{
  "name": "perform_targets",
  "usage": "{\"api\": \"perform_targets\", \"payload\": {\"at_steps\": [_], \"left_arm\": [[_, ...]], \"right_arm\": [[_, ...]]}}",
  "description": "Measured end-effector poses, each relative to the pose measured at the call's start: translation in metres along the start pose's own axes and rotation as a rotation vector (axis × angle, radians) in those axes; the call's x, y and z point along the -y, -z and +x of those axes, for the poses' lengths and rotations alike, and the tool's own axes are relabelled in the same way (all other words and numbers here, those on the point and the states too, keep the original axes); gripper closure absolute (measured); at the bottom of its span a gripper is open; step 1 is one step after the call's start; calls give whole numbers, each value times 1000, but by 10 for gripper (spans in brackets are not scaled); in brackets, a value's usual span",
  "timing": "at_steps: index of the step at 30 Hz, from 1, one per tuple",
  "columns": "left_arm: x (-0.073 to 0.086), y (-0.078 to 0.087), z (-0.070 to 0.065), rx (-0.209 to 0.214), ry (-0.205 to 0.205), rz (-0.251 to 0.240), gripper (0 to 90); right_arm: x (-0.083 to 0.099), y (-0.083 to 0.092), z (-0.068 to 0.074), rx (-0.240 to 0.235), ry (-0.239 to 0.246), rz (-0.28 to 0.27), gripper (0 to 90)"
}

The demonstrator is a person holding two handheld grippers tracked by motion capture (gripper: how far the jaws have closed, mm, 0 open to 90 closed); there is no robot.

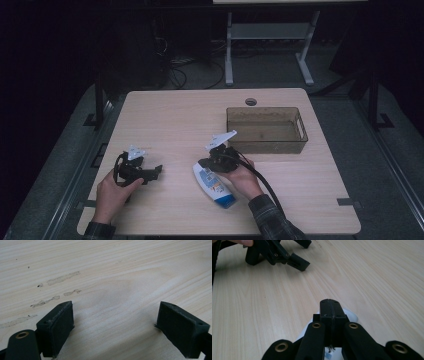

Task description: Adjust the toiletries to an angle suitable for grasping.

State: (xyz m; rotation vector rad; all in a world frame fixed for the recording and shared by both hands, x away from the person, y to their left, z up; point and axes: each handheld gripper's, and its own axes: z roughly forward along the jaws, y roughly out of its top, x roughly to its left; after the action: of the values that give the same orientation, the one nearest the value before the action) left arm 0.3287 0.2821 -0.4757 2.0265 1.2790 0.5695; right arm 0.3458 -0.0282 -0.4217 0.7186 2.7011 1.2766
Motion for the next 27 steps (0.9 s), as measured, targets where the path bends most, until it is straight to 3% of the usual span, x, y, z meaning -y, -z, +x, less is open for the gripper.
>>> {"api": "perform_targets", "payload": {"at_steps": [13,27], "left_arm": [[0,0,0,0,-1,0,127],[0,0,0,0,-1,1,128]], "right_arm": [[-8,-34,3,-13,24,36,900],[-8,-43,3,-3,34,54,900]]}}
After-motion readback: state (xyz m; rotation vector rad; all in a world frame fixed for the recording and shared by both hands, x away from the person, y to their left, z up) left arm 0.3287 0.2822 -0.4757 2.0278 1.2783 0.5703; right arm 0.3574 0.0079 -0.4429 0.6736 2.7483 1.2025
